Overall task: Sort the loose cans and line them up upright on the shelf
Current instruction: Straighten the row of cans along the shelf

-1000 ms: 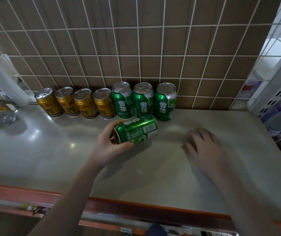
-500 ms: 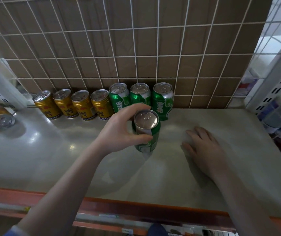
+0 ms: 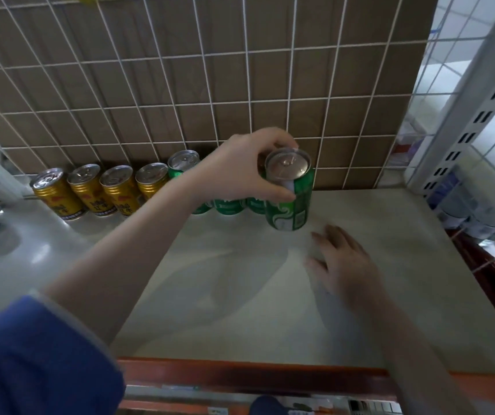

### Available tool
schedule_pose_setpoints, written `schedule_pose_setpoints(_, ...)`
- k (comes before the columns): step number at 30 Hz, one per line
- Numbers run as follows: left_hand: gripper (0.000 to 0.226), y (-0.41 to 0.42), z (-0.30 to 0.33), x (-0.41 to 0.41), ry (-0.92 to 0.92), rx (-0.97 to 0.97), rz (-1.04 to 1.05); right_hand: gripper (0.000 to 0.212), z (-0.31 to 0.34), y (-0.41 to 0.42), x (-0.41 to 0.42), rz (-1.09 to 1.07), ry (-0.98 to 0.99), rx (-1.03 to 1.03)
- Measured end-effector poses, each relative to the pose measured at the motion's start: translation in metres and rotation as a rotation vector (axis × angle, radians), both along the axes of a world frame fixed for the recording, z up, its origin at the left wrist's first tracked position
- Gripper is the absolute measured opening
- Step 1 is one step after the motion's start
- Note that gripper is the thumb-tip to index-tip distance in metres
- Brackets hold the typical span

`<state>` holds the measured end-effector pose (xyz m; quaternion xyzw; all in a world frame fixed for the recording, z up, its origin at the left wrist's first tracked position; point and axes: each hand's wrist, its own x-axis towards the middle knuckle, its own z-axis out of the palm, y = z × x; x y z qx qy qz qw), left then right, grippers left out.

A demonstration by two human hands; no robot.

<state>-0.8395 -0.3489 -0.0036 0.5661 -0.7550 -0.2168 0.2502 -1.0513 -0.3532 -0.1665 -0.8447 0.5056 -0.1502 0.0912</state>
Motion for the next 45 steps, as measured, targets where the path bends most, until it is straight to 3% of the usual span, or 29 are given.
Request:
schedule_pose_setpoints(9, 0.066, -0.072, 0.016, -0.028, -0.271, 0.085, -0.200, 0.051, -0.001, 0.003, 0.002, -0.044, -0.024, -0.012)
schedule_pose_setpoints(14, 0.066, -0.089, -0.001, -0.029, -0.323, 0.159, -0.278, 0.047, -0.002, 0.007, 0.005, -0.112, -0.075, -0.058)
schedule_pose_setpoints(23, 0.067, -0.097, -0.008, -0.032, -0.351, 0.263, -0.314, 0.036, -0.010, 0.009, 0.015, -0.185, -0.046, -0.170)
schedule_pose_setpoints(27, 0.057, -0.095, -0.011, -0.036, -0.322, 0.283, -0.312, 0.036, -0.013, 0.008, 0.015, -0.191, -0.067, -0.210)
schedule_pose_setpoints(31, 0.038, -0.093, -0.018, -0.042, -0.313, 0.209, -0.277, 0.035, -0.016, 0.006, 0.014, -0.175, -0.085, -0.233)
schedule_pose_setpoints(33, 0.041, -0.094, -0.021, -0.041, -0.306, 0.173, -0.240, 0.035, -0.016, 0.006, 0.013, -0.166, -0.088, -0.245)
schedule_pose_setpoints(38, 0.051, -0.099, -0.018, -0.036, -0.423, 0.153, -0.100, 0.036, -0.016, 0.006, 0.014, -0.174, -0.093, -0.245)
schedule_pose_setpoints(45, 0.050, -0.101, -0.002, -0.038, -0.545, 0.163, -0.240, 0.037, -0.013, 0.008, 0.015, -0.176, -0.074, -0.223)
